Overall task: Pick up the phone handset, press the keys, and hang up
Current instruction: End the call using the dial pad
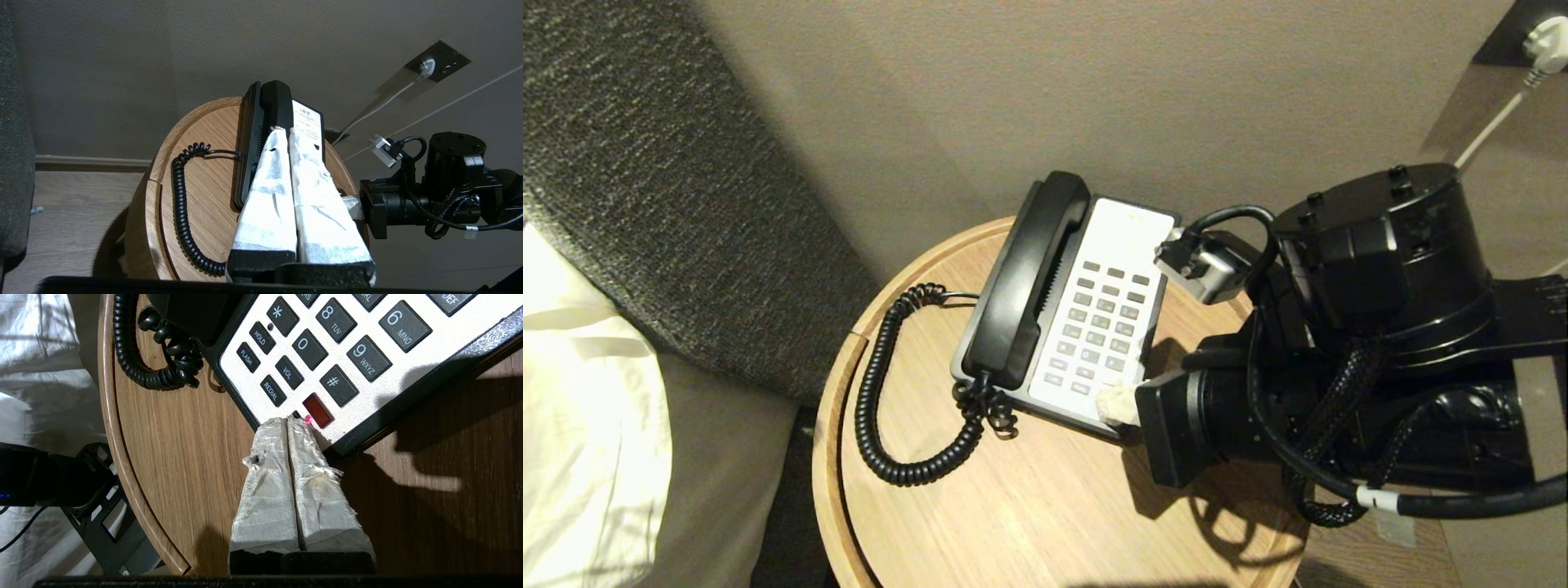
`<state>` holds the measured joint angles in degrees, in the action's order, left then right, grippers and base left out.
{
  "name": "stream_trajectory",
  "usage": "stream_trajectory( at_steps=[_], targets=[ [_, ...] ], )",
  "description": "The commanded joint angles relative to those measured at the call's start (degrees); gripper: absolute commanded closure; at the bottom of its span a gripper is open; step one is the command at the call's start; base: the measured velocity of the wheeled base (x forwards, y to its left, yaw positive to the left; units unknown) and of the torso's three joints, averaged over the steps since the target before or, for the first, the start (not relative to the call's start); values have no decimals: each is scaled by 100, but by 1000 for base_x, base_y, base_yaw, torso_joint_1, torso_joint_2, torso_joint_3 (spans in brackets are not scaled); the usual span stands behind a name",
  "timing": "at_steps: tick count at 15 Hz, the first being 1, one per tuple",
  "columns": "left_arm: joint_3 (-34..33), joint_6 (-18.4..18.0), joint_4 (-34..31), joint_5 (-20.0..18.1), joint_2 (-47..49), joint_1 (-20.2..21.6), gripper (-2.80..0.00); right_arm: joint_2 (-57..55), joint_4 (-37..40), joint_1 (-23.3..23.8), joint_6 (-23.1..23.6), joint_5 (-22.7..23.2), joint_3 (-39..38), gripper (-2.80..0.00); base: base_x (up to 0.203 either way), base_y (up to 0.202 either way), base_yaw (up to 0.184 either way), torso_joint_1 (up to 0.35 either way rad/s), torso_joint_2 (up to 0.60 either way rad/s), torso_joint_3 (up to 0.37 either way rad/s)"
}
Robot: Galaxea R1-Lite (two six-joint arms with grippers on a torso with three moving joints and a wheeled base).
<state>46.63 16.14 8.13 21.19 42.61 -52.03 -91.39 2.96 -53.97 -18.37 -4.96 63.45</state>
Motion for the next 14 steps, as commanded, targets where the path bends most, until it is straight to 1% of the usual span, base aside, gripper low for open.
stream_trajectory(
  at_steps=[1, 5, 14],
  targets=[
    [-83, 12, 4, 16, -51, 0, 0, 6, 18, -8, -9, -14, -4, 0, 0, 0, 0, 0, 0, 0],
    [-180, 19, 4, 17, -103, 0, 0, 95, 38, -17, -9, -14, 53, 0, 0, 0, 0, 0, 0, 0],
    [-163, 82, -5, 17, -130, 0, 0, 80, 38, -8, 3, -32, 17, 0, 0, 0, 0, 0, 0, 0]
  ],
)
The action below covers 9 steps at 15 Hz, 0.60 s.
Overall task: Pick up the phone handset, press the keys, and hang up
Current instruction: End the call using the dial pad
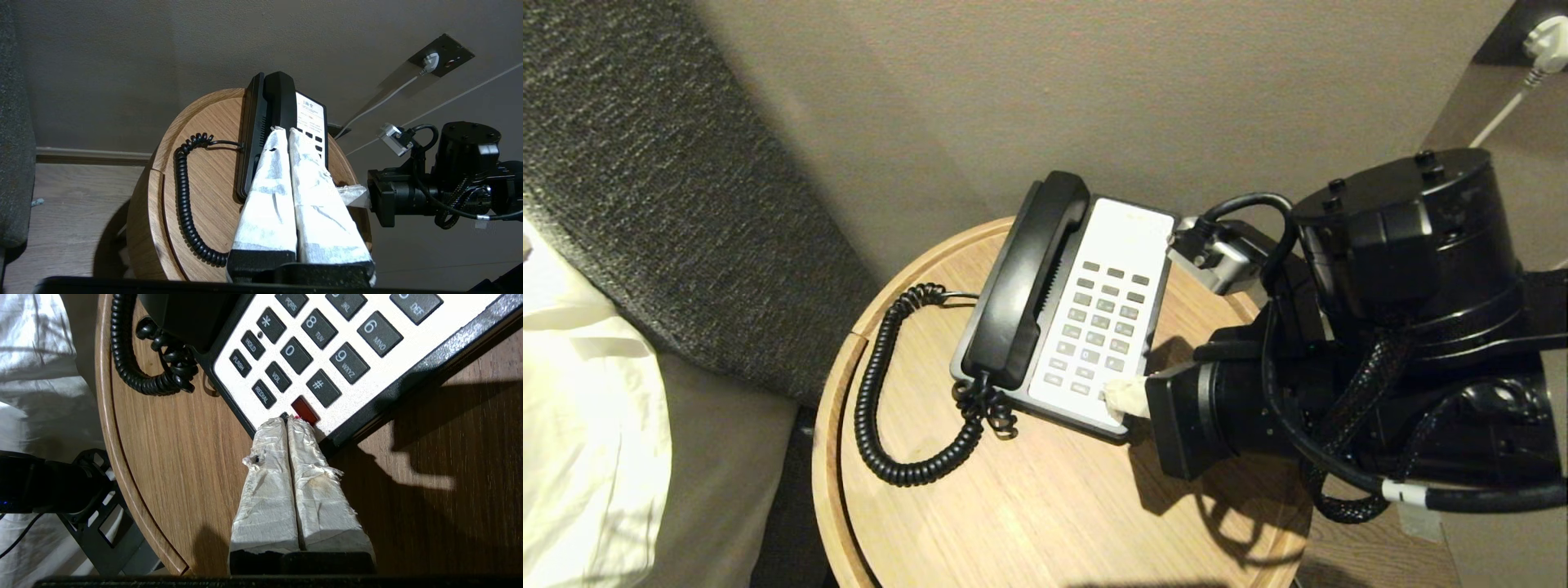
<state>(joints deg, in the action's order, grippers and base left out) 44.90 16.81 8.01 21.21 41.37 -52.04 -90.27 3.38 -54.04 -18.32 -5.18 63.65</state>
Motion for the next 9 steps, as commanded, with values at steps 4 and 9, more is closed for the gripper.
stream_trajectory(
  at_steps=[4, 9],
  targets=[
    [28, 6, 8, 6, -16, -3, 0, -140, -30, 8, 66, -75, 34, 0, 0, 0, 0, 0, 0, 0],
    [-16, 15, 7, 15, -86, -8, 0, -133, -22, 8, 83, -80, 60, 0, 0, 0, 0, 0, 0, 0]
  ],
)
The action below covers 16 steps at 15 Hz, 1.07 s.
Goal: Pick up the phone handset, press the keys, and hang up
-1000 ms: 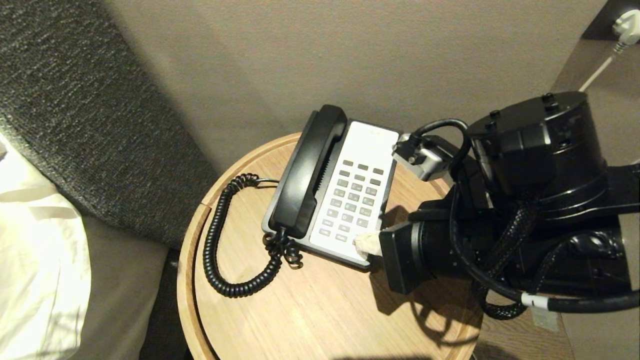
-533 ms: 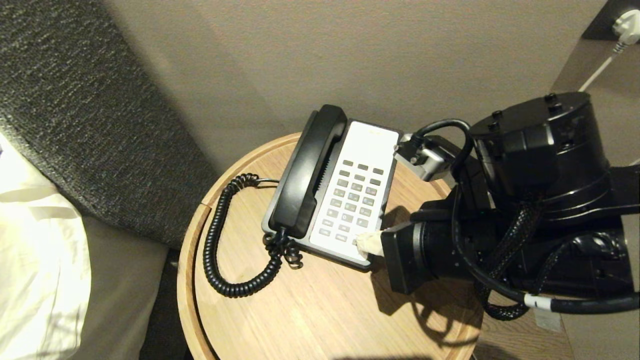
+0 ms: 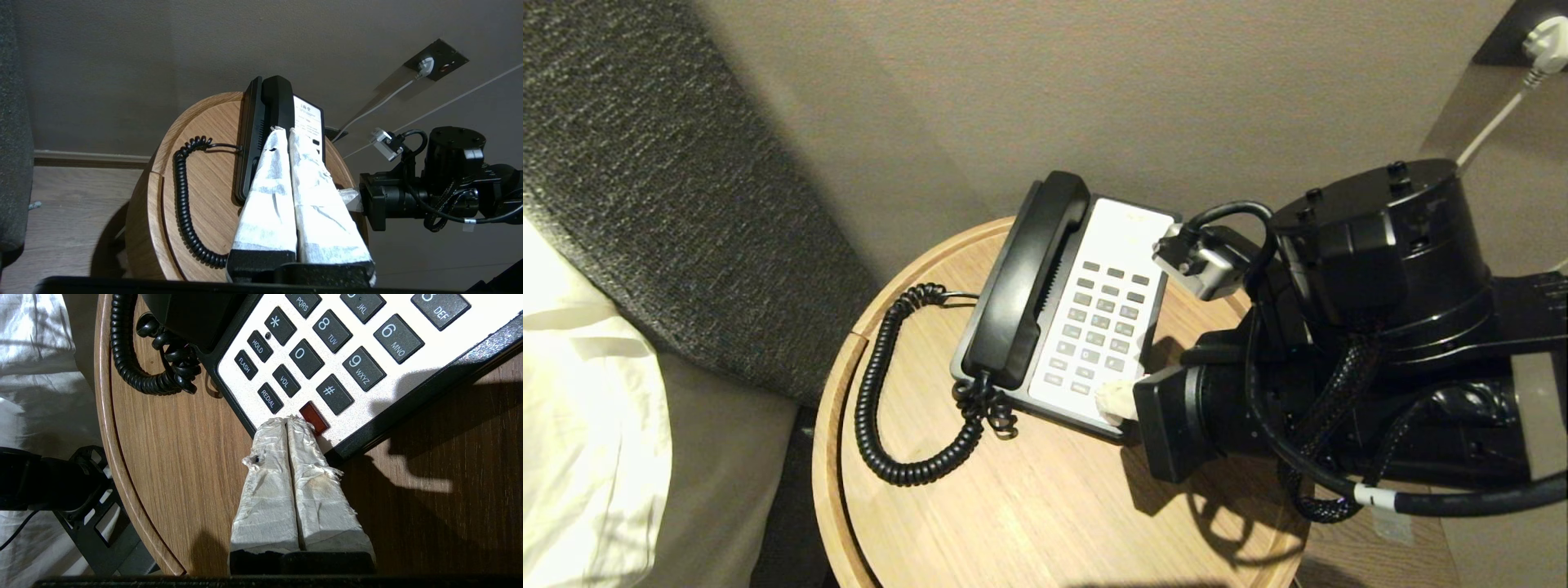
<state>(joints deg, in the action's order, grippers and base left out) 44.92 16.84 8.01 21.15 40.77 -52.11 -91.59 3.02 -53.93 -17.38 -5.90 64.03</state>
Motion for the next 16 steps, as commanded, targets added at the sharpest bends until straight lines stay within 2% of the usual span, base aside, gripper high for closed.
stream_trajectory(
  at_steps=[1, 3, 5, 8, 10, 12, 13, 14, 16],
  targets=[
    [-27, 22, -7, 21, -25, 8, 0, 29, 31, -3, -11, -8, 13, 0, 0, 0, 0, 0, 0, 0],
    [-27, 132, -127, 31, -80, 8, 0, 128, 41, -9, -19, -14, 7, 0, 0, 0, 0, 0, 0, 0],
    [94, 597, -411, 162, -153, 97, 0, 257, 52, -12, -18, -85, -19, 0, 0, 0, 0, 0, 0, 0],
    [532, 1377, -1156, 404, -280, 747, 0, 418, 49, -12, -19, -139, -49, 0, 0, 0, 0, 0, 0, 0],
    [681, 1737, -1693, 489, -392, 1674, 0, 506, 49, -12, -19, -155, -31, 0, 0, 0, 0, 0, 0, 0],
    [597, 1884, -2137, 549, -684, 2965, 0, 617, 38, -12, -19, -165, -40, 0, 0, 0, 0, 0, 0, 0],
    [400, 1913, -2309, 525, -990, 3581, 0, 661, 32, -12, -21, -199, -40, 0, 0, 0, 0, 0, 0, 0],
    [60, 1910, -2469, 470, -1466, 4023, 0, 709, 11, -12, -28, -218, -31, 0, 0, 0, 0, 0, 0, 0],
    [-865, 1634, -2731, 292, -2386, 4596, 0, 801, 4, -12, -37, -227, -48, 0, 0, 0, 0, 0, 0, 0]
  ],
)
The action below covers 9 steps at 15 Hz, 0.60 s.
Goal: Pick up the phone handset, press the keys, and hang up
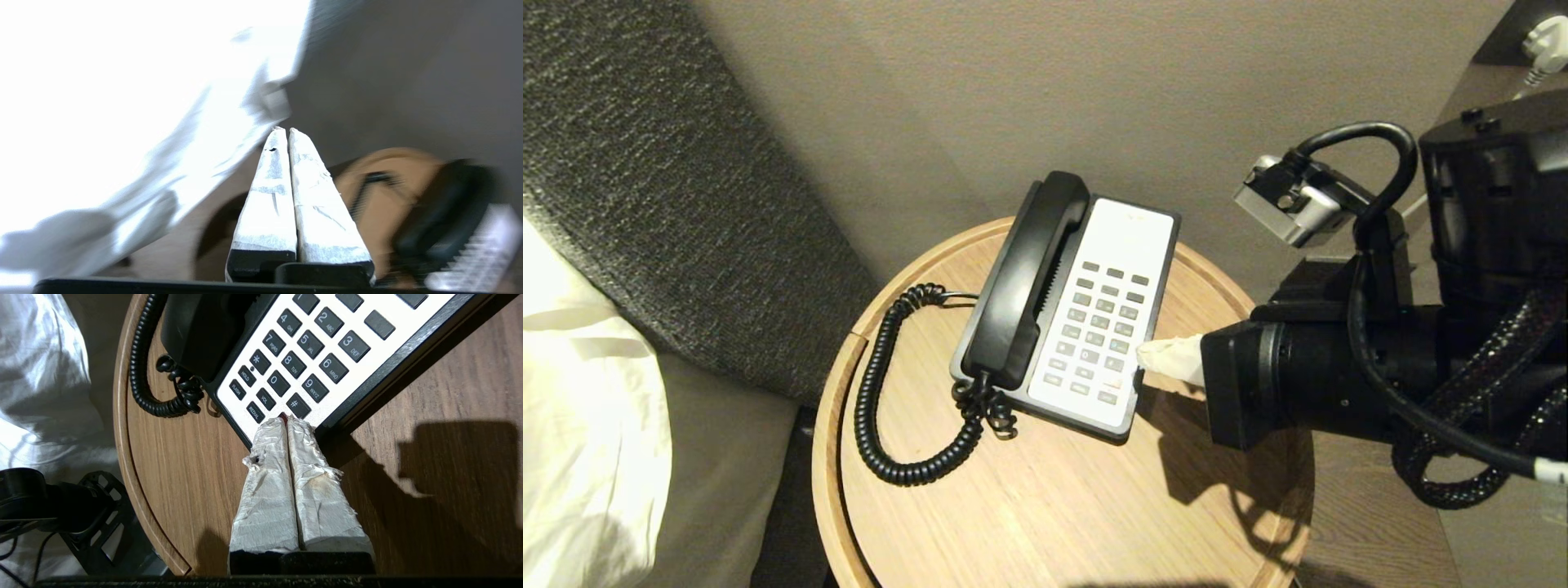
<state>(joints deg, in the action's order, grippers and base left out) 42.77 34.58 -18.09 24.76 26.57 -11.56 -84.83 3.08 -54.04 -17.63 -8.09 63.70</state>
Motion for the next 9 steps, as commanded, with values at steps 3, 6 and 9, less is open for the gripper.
stream_trajectory(
  at_steps=[3, 6, 9],
  targets=[
    [-1491, -1019, -792, -61, -1686, 1156, 0, 210, -18, 4, -39, 0, -37, 0, 0, 0, 0, 0, 0, 0],
    [-2626, -2238, 239, -811, -2334, 1156, 0, 277, -51, 1, -39, 5, -30, 0, 0, 0, 0, 0, 0, 0],
    [-4034, -3359, 2092, -1536, -2597, 1156, 0, 405, -53, 6, -39, 10, -59, 0, 0, 0, 0, 0, 0, 0]
  ],
)
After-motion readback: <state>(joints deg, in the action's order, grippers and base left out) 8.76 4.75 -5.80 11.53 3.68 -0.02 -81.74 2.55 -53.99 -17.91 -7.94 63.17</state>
